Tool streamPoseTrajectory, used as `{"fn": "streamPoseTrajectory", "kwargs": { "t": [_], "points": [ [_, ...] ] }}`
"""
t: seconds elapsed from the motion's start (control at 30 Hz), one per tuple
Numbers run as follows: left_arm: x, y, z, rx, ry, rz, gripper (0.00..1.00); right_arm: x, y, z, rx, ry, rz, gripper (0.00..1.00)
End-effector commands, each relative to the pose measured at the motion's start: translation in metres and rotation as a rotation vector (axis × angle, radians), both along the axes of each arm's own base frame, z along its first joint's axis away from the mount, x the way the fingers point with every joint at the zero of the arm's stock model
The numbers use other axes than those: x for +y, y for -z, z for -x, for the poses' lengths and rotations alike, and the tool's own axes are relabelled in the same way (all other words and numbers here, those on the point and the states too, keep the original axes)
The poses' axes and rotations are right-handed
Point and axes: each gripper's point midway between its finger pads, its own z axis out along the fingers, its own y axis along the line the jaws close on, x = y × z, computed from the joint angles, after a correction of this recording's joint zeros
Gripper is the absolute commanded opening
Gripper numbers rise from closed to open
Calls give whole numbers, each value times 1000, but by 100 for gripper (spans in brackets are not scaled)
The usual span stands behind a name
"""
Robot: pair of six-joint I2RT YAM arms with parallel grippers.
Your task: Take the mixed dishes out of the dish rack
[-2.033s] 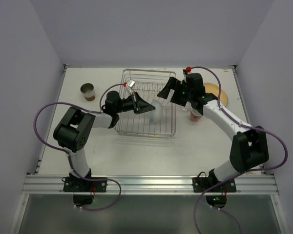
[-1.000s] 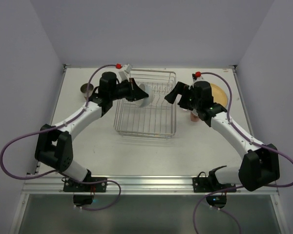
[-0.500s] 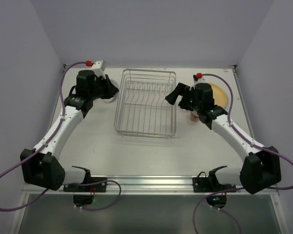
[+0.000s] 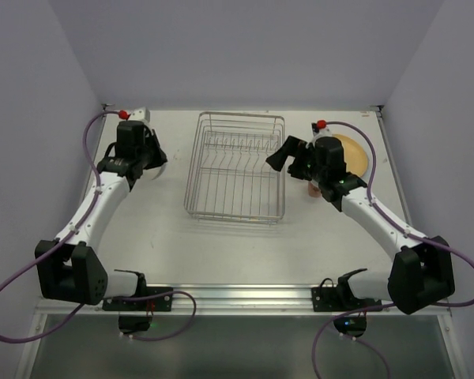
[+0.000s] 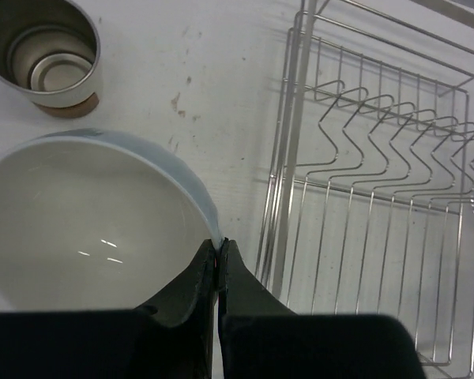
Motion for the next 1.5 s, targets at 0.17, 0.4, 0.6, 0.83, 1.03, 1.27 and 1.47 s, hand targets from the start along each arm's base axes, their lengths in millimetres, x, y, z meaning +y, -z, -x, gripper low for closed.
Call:
{"fn": "streamPoseTrajectory", "kwargs": {
  "t": [0.17,0.4,0.6,0.83,1.03,1.27,1.47],
  "points": [
    [37,51,-16,106,-247,0,0,5,1,-6,-43,-19,-23,99],
    [49,81,-25,151,-338,-11,0,8,5,-6,-40,-28,-33,99],
    [60,102,-30,207,-381,-50,0,8,7,-5,-38,-30,-37,99],
    [74,110,-33,241,-421,-95,0,9,7,-6,-34,-35,-38,99],
    [70,116,-36,256,-389,-95,9,10,8,-6,-31,-35,-37,99],
    [65,107,-38,242,-348,-82,15,9,10,-7,-26,-31,-34,99],
    [64,82,-38,192,-332,-80,20,9,10,-9,-24,-31,-30,99]
  ]
}}
